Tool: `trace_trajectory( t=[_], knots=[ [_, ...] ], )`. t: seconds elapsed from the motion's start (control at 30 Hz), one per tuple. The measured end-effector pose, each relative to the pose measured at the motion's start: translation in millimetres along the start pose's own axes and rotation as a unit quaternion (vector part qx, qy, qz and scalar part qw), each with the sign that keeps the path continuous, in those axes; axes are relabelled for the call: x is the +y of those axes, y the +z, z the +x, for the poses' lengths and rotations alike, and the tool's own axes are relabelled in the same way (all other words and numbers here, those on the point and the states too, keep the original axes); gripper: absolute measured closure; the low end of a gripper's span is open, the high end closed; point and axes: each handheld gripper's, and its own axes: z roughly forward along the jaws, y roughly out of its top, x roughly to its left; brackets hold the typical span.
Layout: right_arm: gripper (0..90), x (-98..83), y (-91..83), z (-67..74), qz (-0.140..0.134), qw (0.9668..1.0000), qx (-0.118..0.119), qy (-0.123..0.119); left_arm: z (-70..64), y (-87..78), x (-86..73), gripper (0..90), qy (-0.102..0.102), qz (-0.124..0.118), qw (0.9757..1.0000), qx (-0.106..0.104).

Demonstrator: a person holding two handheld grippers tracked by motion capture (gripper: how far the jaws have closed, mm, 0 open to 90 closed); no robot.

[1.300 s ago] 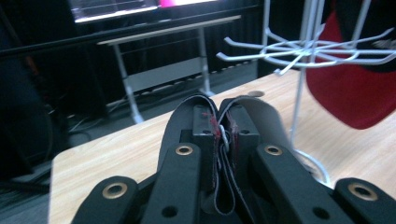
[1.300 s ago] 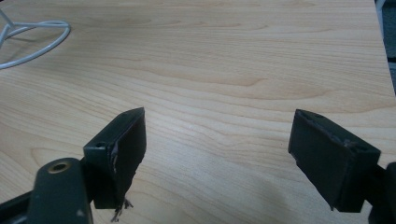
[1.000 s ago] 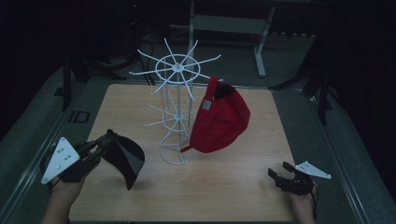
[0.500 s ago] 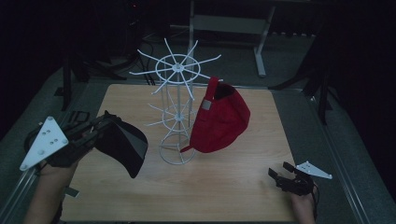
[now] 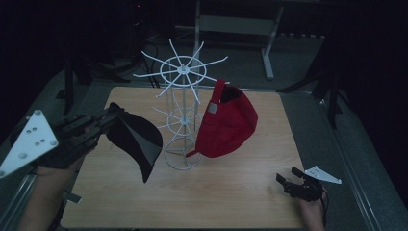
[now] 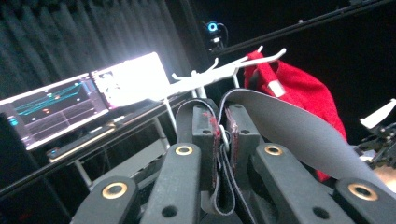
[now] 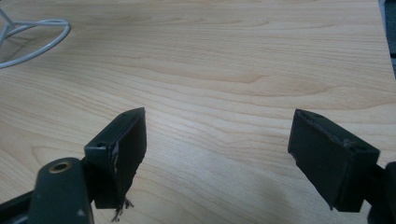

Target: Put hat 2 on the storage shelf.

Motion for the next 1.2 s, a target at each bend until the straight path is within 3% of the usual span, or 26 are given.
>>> trace_trajectory(
  t=[0.23,0.5,0.67,0.93,1.2],
  knots=[
    [19.3,-0.1,-0.1,0.2,0.002,1.0000,-0.001,-0.001,5.2,22.7,22.7,85.0,0.000,-0.006,0.9999,-0.014],
    [19.3,0.0,0.4,0.4,0.005,1.0000,-0.001,-0.001,6.6,46.8,35.9,84.9,-0.008,-0.008,0.9995,-0.030],
    [19.3,0.0,0.5,0.1,0.005,1.0000,0.000,0.000,2.8,56.4,43.0,84.9,-0.005,-0.009,0.9992,-0.040],
    [19.4,0.4,1.4,0.3,0.010,0.9999,-0.001,-0.002,-10.9,73.8,51.6,84.8,0.000,0.010,0.9983,-0.058],
    [19.4,0.8,2.4,0.3,0.015,0.9999,-0.002,-0.003,-19.0,81.7,54.8,84.7,0.001,0.028,0.9977,-0.062]
  ],
)
